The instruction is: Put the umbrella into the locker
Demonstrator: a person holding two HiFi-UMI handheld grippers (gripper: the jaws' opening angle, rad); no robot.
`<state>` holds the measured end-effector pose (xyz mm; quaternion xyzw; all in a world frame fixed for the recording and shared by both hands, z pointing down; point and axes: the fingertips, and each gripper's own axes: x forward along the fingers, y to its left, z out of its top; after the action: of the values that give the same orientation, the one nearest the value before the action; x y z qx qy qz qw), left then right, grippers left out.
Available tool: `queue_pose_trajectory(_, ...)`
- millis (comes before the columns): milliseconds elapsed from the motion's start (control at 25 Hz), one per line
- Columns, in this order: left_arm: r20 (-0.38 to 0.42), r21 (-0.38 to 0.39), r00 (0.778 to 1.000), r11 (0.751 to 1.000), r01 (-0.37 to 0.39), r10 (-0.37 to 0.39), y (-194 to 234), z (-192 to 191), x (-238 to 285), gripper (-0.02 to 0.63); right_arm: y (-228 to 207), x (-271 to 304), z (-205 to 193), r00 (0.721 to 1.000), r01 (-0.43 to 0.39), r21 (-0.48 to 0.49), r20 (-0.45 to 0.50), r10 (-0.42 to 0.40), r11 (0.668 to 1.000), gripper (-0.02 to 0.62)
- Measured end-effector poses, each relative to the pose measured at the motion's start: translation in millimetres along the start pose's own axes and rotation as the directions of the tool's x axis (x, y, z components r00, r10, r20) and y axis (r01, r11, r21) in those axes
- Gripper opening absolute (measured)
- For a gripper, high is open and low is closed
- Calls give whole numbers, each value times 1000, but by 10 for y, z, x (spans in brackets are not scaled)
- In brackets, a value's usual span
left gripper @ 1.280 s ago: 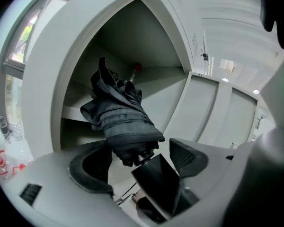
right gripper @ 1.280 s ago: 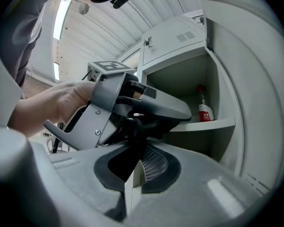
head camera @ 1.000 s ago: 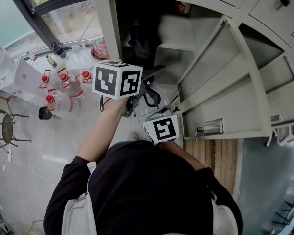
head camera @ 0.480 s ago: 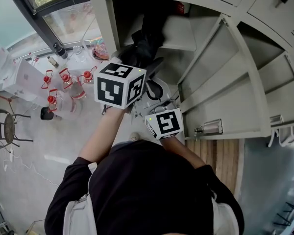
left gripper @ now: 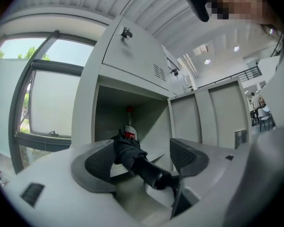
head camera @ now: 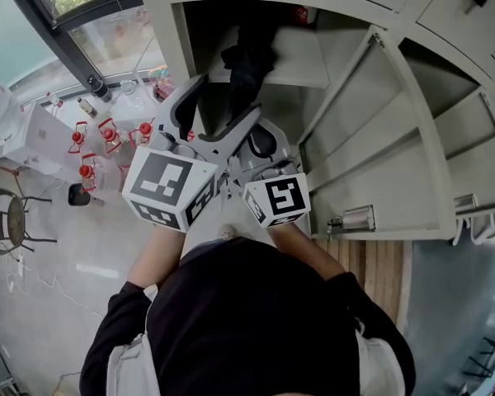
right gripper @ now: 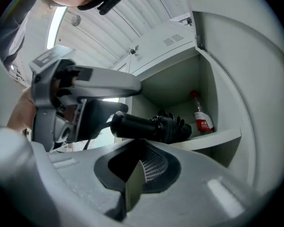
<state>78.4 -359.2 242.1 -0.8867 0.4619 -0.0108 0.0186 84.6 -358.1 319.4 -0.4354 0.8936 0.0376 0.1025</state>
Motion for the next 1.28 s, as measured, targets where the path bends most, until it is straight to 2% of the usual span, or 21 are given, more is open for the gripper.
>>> queue_pose_trajectory(200,-16,68,999,996,53,-52,-78,-165,-149,355,-269,133,-46,997,76,23,-16,-75,997,3)
queue_pose_trajectory(240,-25,80,999,996,47,-45,-84,-230,-151,268,-310,158,-53,996,84,24,-17,-84,996,3)
queue_pose_trajectory(280,-34,97,999,995,33,-30,-80,-291,-144,39,-345,181,-59,996,91,24,-19,-90,996,3)
queue_pose_trajectory(320,-47,121,999,992,29,-23,-88,-344,-122,11,-372,202,-63,995,96,22,-19,-95,995,3)
queue_pose_trajectory(480,-111,169,988,978,126,-108,-249,-457,82,11,-409,250,-76,995,100,10,-19,-100,995,3)
queue_pose_trajectory(600,-132,178,982,972,154,-132,-284,-490,255,8,-436,231,-88,994,109,1,-23,-109,994,3)
queue_pose_trajectory(840,-132,174,988,980,97,-74,-95,-523,593,8,-512,60,-99,989,143,-23,-38,-143,990,3)
queue_pose_trajectory(1000,-129,165,990,983,80,-58,0,-532,824,8,-529,-42,-28,988,150,-59,-33,-152,987,3)
queue_pose_trajectory(1280,-123,144,992,988,56,-38,64,-548,966,8,-587,-168,110,982,186,-66,-13,-187,980,3)
